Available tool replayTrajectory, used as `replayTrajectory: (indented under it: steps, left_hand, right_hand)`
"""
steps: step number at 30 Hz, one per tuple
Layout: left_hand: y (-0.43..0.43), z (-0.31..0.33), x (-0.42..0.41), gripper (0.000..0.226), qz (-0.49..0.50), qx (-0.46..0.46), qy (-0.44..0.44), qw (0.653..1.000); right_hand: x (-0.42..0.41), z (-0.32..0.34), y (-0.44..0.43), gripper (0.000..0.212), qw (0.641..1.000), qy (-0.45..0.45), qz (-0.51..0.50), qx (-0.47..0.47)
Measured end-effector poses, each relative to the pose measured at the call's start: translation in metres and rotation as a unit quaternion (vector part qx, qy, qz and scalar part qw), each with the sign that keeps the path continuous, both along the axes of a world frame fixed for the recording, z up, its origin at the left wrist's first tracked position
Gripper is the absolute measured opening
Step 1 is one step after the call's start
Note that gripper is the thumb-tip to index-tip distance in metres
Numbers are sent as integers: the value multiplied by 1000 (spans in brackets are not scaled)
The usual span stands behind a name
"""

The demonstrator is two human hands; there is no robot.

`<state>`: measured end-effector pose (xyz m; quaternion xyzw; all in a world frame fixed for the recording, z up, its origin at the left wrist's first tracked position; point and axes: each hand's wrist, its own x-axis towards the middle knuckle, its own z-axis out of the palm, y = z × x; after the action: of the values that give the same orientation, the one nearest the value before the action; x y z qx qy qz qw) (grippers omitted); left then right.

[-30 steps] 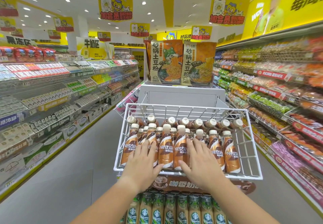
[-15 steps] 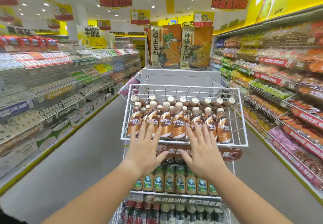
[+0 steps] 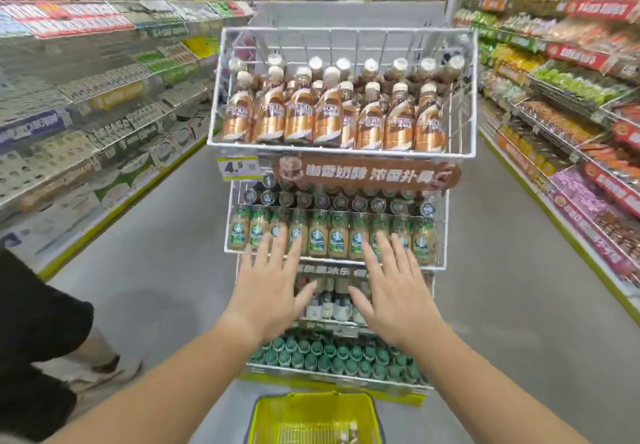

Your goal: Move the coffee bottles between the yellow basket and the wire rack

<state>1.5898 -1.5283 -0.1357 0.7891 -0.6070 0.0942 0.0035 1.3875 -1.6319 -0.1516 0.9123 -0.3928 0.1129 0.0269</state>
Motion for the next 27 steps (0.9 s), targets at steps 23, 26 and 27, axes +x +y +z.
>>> replayTrajectory:
  steps: [23, 26, 27]
  left_hand:
    - [42, -558, -28, 87, -67, 237, 116, 962]
    - [43, -630, -39, 87, -64, 253, 128, 957]
    - [43, -653, -43, 87, -62, 258, 135, 955]
  right_hand:
    - [-30, -559, 106, 76, 946, 81, -115, 291]
    - [-32, -623, 104, 77, 938, 84, -117, 315]
    - [-33, -643, 102, 77, 935, 78, -123, 324]
